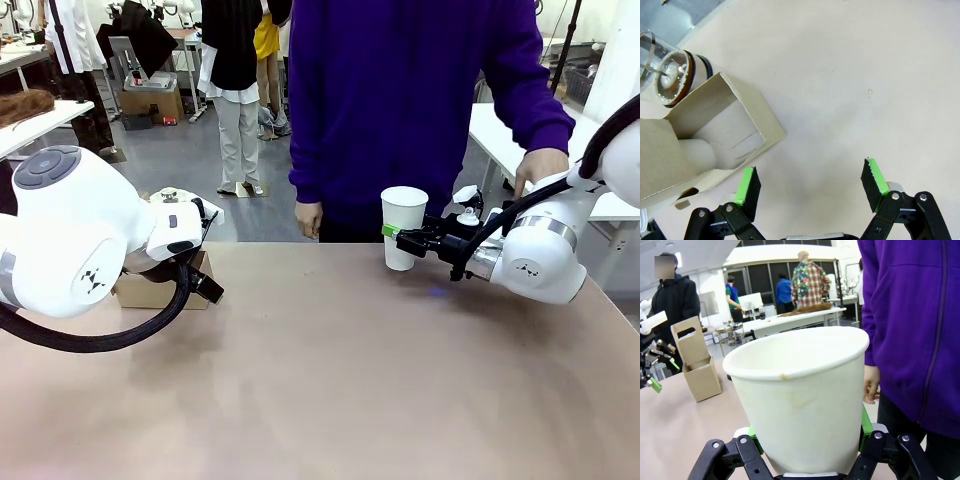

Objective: Pour a drink into a cup and package it in a carrier.
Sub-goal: When a person places the Paper Cup Lid on the 600 ml Paper Cup , lift the 600 ml Paper Cup.

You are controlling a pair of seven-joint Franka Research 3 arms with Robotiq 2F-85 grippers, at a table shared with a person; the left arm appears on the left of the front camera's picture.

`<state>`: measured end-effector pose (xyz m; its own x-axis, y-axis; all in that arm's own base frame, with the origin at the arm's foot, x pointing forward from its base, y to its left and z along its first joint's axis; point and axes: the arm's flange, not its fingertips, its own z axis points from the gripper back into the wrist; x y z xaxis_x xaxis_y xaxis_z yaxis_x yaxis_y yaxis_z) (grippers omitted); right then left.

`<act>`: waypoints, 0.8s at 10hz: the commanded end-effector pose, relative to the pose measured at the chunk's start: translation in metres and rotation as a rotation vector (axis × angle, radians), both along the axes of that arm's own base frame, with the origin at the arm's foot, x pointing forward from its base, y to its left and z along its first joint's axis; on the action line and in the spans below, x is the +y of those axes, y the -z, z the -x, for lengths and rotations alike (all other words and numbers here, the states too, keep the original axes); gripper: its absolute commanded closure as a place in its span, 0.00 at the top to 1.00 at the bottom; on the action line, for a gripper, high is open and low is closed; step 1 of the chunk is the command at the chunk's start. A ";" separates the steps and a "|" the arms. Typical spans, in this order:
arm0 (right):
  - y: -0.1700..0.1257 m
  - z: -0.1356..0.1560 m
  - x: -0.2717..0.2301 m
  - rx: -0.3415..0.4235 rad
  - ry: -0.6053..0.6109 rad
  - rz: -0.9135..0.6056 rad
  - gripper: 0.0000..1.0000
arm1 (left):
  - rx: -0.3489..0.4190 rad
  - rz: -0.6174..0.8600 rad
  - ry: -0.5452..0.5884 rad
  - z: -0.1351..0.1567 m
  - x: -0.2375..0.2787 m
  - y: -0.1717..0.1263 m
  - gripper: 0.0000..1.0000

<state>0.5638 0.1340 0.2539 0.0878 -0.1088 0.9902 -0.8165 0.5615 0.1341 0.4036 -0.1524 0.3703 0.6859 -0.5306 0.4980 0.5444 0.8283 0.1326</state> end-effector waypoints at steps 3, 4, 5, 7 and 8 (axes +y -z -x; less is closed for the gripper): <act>-0.005 0.001 0.002 0.001 0.004 0.011 0.80 | 0.000 0.003 0.000 0.000 0.000 0.000 1.00; -0.005 0.001 0.002 0.001 0.004 0.011 0.80 | 0.000 0.003 0.000 0.000 0.000 0.000 1.00; -0.005 0.001 0.002 0.001 0.004 0.011 0.80 | 0.000 0.003 0.000 0.000 0.000 0.000 1.00; -0.005 0.001 0.002 0.001 0.004 0.011 0.80 | 0.000 0.003 0.000 0.000 0.000 0.000 1.00; -0.005 0.001 0.002 0.001 0.004 0.011 0.80 | 0.000 0.003 0.000 0.000 0.000 0.000 1.00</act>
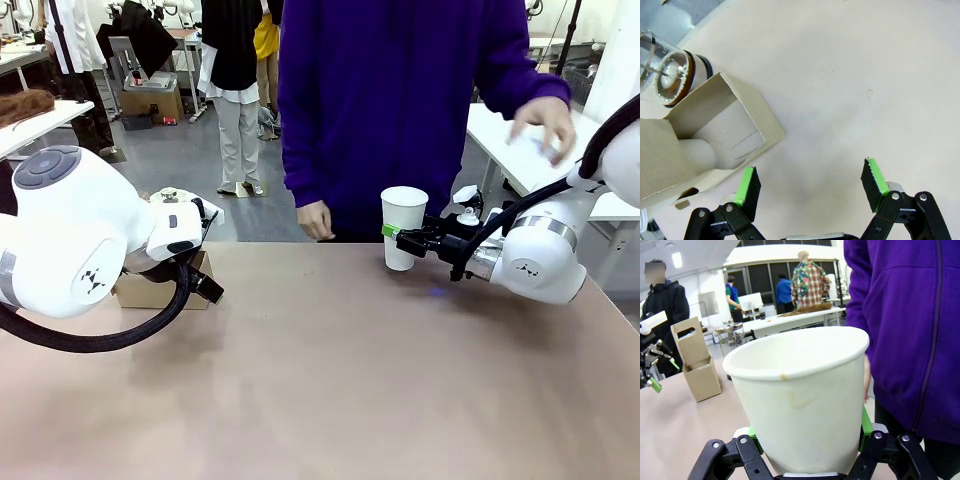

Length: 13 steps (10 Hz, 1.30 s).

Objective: Pour a drink into a cup and package it in a carrier.
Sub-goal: When a person places the Paper Cup Lid on the 600 ml Paper Cup , lift the 600 ml Paper Cup.

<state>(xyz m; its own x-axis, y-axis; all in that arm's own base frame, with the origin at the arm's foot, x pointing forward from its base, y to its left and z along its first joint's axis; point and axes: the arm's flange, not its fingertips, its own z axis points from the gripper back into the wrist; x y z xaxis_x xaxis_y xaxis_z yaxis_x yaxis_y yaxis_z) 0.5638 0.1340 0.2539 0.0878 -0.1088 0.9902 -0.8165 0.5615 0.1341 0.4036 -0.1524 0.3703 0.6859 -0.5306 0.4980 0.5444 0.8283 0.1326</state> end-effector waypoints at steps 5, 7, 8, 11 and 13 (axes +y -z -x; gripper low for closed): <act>-0.005 0.001 0.002 0.001 0.004 0.011 0.80 | 0.000 0.003 0.000 0.000 0.000 0.000 1.00; -0.005 0.001 0.002 0.001 0.004 0.011 0.80 | 0.000 0.003 0.000 0.000 0.000 0.000 1.00; -0.005 0.001 0.002 0.001 0.004 0.011 0.80 | 0.000 0.003 0.000 0.000 0.000 0.000 1.00; -0.005 0.001 0.002 0.001 0.004 0.011 0.80 | 0.000 0.003 0.000 0.000 0.000 0.000 1.00; -0.005 0.001 0.002 0.001 0.004 0.011 0.80 | 0.000 0.003 0.000 0.000 0.000 0.000 1.00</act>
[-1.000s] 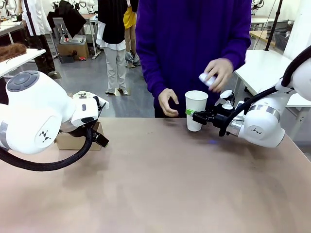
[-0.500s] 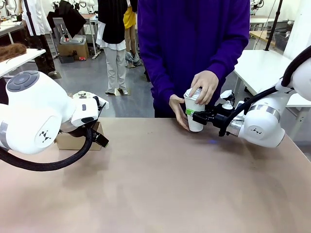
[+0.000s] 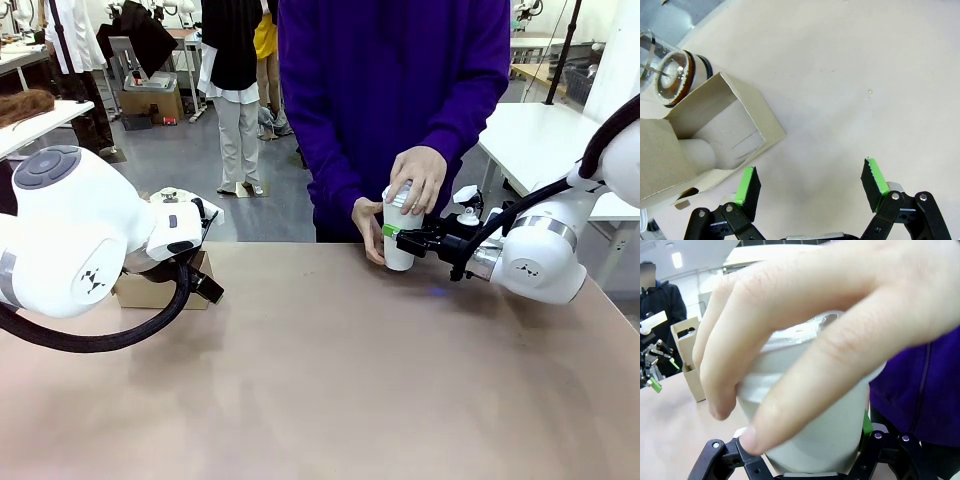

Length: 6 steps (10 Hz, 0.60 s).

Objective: Pour a drink into a cup and package it in a carrier.
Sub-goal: When a person places the Paper Cup Lid on the 600 ml Paper Cup , lift the 600 ml Paper Cup.

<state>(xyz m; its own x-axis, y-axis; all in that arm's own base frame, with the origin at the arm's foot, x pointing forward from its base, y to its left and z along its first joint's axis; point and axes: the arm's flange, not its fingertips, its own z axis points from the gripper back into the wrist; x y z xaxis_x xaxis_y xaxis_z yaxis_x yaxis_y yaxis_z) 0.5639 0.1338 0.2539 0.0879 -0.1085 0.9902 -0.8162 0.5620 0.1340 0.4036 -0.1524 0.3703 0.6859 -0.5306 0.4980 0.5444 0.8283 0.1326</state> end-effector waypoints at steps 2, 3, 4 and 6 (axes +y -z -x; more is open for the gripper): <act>-0.005 0.001 0.002 0.000 0.003 0.011 0.80 | 0.000 0.003 0.000 0.000 0.000 0.000 1.00; -0.005 0.001 0.002 0.000 0.003 0.011 0.80 | 0.000 0.003 0.000 0.000 0.000 0.000 1.00; -0.005 0.001 0.002 0.000 0.003 0.011 0.80 | 0.000 0.003 0.000 0.000 0.000 0.000 1.00; -0.005 0.001 0.002 0.000 0.003 0.011 0.80 | 0.000 0.003 0.000 0.000 0.000 0.000 1.00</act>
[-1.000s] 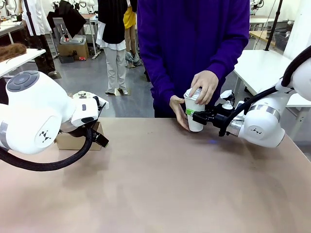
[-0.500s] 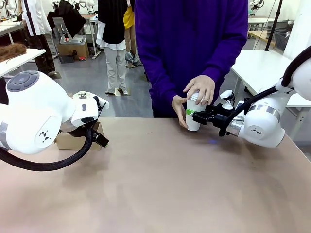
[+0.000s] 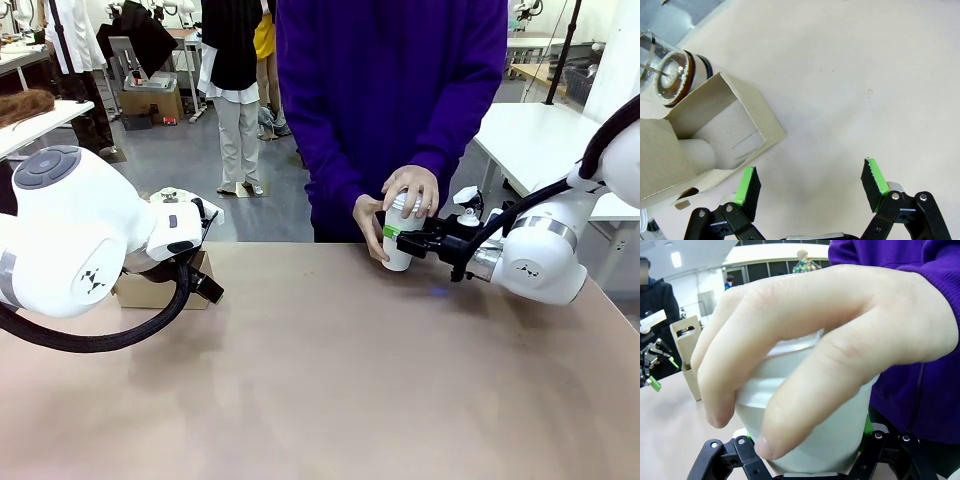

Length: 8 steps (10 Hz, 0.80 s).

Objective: Pour a drink into a cup and package it in a carrier.
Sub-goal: When a person places the Paper Cup Lid on the 600 ml Paper Cup , lift the 600 ml Paper Cup.

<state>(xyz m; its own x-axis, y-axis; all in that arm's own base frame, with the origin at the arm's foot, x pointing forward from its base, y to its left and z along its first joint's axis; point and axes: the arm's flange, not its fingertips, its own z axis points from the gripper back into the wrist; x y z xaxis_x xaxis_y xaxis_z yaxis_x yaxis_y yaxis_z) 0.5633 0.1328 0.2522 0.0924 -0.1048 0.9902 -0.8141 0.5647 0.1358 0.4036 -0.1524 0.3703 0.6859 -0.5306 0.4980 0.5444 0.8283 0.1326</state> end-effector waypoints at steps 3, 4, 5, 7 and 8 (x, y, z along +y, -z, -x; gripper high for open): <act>-0.006 0.000 0.003 -0.004 0.001 0.007 0.80 | 0.000 0.003 0.000 0.000 0.000 0.000 1.00; -0.006 0.000 0.003 -0.004 0.001 0.007 0.80 | 0.000 0.003 0.000 0.000 0.000 0.000 1.00; -0.006 0.000 0.003 -0.004 0.001 0.007 0.80 | 0.000 0.003 0.000 0.000 0.000 0.000 1.00; -0.006 0.000 0.003 -0.004 0.001 0.007 0.80 | 0.000 0.003 0.000 0.000 0.000 0.000 1.00; -0.006 0.000 0.003 -0.004 0.001 0.007 0.80 | 0.000 0.003 0.000 0.000 0.000 0.000 1.00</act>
<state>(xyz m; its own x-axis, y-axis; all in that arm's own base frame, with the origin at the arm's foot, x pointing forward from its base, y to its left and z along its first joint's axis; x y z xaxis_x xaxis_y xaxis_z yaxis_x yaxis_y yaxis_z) 0.5628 0.1325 0.2506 0.0979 -0.0960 0.9906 -0.8133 0.5659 0.1352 0.4036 -0.1524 0.3703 0.6859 -0.5306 0.4980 0.5444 0.8283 0.1326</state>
